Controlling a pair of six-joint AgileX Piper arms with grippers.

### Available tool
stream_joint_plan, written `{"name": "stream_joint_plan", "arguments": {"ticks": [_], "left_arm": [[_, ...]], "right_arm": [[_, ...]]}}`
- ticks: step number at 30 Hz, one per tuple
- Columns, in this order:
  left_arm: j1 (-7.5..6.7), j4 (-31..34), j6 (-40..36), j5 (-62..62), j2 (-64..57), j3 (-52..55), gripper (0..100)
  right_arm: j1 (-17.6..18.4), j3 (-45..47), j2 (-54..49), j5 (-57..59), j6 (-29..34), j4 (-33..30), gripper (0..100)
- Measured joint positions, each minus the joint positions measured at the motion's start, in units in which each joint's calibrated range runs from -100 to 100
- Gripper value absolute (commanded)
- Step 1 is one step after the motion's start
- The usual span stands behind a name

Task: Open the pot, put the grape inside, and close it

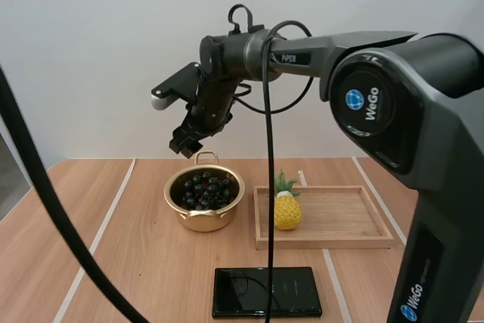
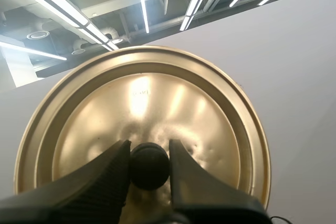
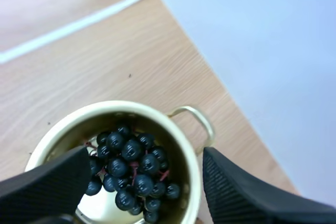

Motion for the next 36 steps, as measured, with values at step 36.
{"name": "stream_joint_plan", "arguments": {"ticks": [36], "left_arm": [[0.00, 0.1, 0.0, -0.4, 6.2, -0.1, 0]], "right_arm": [[-21.7, 0.0, -38.8, -17.1, 18.7, -5.6, 100]]}}
